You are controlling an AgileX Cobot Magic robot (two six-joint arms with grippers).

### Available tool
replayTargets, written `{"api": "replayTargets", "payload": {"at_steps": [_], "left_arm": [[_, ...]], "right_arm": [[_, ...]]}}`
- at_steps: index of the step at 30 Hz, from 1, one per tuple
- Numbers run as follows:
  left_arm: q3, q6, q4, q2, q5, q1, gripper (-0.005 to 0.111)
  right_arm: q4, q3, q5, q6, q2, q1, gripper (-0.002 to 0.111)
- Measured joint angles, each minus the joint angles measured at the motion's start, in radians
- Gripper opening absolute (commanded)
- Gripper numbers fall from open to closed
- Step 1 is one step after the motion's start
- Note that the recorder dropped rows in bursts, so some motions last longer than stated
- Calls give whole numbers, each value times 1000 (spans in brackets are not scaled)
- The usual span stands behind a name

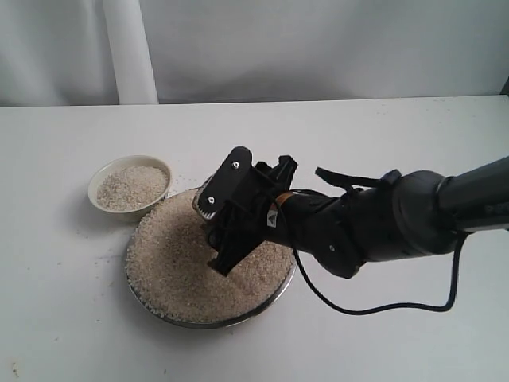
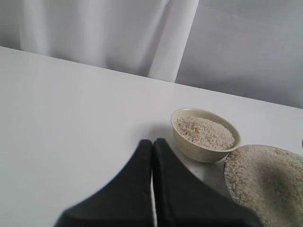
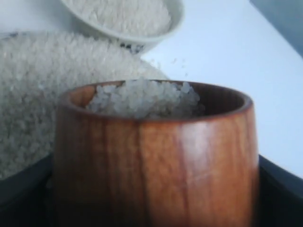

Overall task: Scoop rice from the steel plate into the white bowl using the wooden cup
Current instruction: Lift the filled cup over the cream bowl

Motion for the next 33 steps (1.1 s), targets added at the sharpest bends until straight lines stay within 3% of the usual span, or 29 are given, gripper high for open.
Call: {"api": "replayTargets", "payload": {"at_steps": [7, 18, 33], "left_arm": [[0, 0, 0, 0, 0, 0, 0], [0, 0, 0, 0, 0, 0, 0], [0, 0, 0, 0, 0, 0, 0]], "right_arm": [[-25, -77, 102, 0, -59, 0, 0], [-73, -516, 534, 0, -33, 0, 0], [-238, -1059, 966, 30, 272, 4, 0]]}}
